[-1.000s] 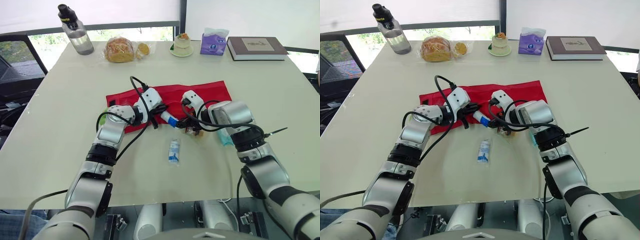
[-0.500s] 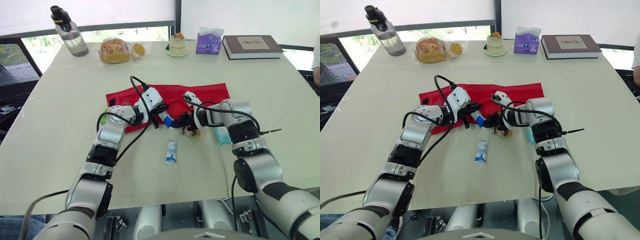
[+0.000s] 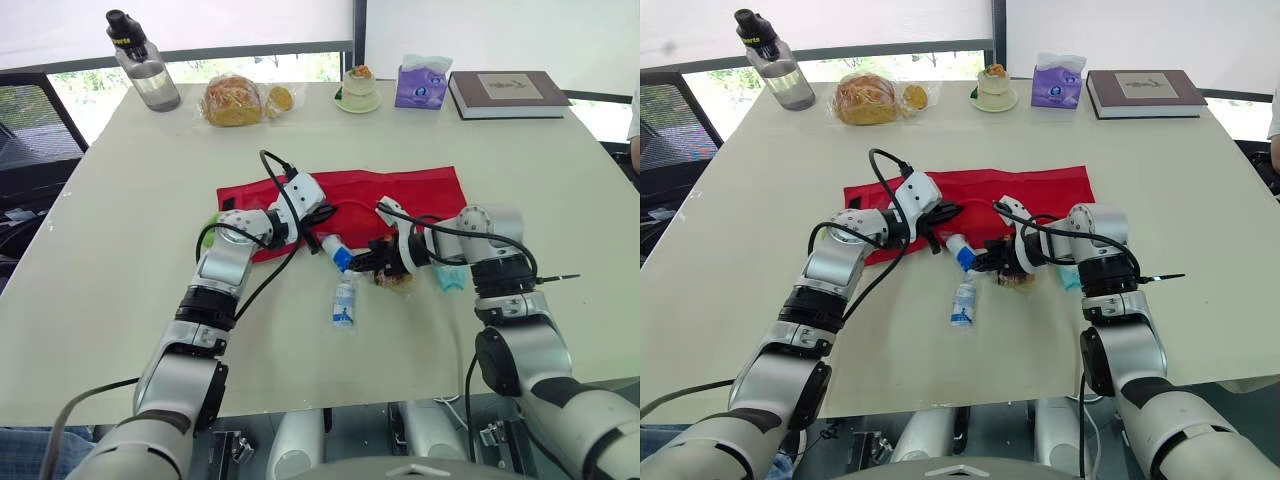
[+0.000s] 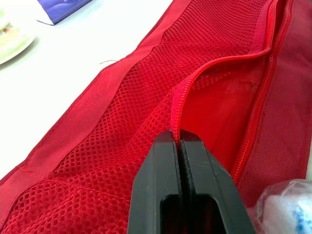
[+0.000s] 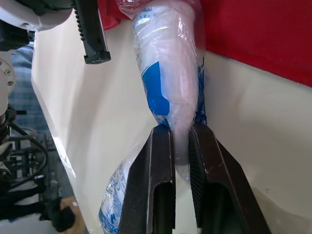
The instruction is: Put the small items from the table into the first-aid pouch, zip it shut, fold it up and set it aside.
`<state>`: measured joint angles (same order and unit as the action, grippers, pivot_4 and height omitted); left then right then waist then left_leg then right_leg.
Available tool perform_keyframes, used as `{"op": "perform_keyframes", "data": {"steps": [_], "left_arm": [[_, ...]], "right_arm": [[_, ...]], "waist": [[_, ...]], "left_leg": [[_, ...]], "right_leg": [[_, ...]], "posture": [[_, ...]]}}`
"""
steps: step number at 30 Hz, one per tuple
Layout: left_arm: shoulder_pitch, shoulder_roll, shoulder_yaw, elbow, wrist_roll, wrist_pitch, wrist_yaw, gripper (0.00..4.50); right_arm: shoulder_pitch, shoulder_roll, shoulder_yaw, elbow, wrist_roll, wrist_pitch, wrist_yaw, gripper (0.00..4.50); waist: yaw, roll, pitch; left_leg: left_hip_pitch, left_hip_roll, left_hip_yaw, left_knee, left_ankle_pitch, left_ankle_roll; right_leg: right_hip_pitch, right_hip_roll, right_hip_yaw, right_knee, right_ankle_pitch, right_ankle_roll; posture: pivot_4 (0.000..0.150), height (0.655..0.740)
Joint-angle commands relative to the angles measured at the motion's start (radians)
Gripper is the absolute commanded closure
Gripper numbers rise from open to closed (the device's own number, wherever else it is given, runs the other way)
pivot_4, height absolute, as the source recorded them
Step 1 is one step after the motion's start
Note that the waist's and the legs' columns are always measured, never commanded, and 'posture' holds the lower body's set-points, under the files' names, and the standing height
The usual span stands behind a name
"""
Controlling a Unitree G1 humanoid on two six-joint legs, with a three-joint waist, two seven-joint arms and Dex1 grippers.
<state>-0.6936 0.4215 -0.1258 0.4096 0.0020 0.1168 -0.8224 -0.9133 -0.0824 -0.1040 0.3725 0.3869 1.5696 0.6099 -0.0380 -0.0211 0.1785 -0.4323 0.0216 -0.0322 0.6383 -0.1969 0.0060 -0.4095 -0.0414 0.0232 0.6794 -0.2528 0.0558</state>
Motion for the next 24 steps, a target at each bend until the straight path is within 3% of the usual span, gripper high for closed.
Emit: {"op": "perform_keyframes", "data": {"steps": [1, 14, 24], "left_arm": [[-0.012, -0.006, 0.026, -0.033, -0.027, -0.022, 0.015, 4.50], [-0.025, -0.005, 0.043, 0.020, -0.031, -0.041, 0.050, 4.50], [-0.044, -0.029, 0.054, 0.064, -0.046, -0.060, 0.050, 4.50]], "right_arm": [[-0.034, 0.008, -0.090, 0.052, 0.000, 0.014, -0.065, 4.48], [0.031, -0.046, -0.092, -0.152, 0.160, 0.045, -0.069, 4.48], [0.061, 0.034, -0.331, -0.164, 0.360, 0.045, -0.390, 4.48]], "waist": [[0.000, 0.000, 0.000], [-0.003, 0.000, 0.000], [-0.002, 0.000, 0.000]], "left_leg": [[0.000, 0.000, 0.000, 0.000, 0.000, 0.000], [0.000, 0.000, 0.000, 0.000, 0.000, 0.000], [-0.001, 0.000, 0.000, -0.001, 0.000, 0.000]], "right_leg": [[0.000, 0.000, 0.000, 0.000, 0.000, 0.000], [-0.001, 0.000, 0.000, 0.000, 0.000, 0.000], [-0.001, 0.000, 0.000, 0.000, 0.000, 0.000]], "posture": [[0.150, 0.7332], [0.150, 0.7332], [0.150, 0.7332]]}}
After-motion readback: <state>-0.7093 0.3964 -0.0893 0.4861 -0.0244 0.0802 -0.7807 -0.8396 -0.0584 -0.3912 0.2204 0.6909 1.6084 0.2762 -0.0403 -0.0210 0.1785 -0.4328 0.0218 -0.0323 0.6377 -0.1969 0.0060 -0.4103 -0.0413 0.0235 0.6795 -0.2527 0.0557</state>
